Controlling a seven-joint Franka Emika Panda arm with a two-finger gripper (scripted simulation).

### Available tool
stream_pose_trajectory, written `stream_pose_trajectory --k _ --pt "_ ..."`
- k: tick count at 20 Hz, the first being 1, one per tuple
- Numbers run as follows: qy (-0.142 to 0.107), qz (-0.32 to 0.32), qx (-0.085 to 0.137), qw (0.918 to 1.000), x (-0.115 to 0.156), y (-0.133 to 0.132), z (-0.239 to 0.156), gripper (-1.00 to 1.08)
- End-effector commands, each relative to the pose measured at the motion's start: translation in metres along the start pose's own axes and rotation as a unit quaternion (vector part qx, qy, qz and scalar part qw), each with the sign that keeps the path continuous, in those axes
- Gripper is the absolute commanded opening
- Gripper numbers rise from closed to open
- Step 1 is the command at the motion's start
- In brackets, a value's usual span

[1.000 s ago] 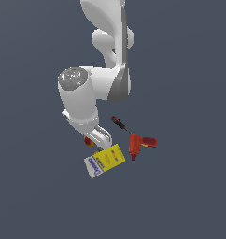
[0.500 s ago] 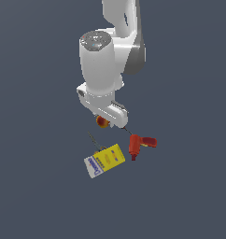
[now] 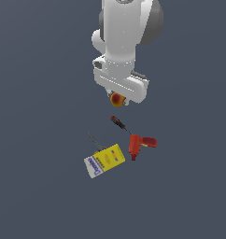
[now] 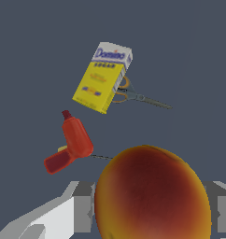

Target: Pick up a designated object from a clutter of objects.

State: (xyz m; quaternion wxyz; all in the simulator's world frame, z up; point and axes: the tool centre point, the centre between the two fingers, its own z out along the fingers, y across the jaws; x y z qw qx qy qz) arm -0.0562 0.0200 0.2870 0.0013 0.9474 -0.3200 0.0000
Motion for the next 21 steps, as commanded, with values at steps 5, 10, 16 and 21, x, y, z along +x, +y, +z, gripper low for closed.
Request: stream_pose_trajectory --k 5,10,16,21 --pt "0.001 0.0 0.0 1.0 -0.05 -0.008 -0.042 -1.0" --pt "0.001 0.0 0.0 1.0 -0.079 -0.014 -0.068 -1.0" --pt "0.0 0.0 0.001 1.0 -0.101 -0.02 -0.088 -1.0" --pt "0.0 0.0 0.001 1.0 -0.106 -0.022 -0.093 -1.0"
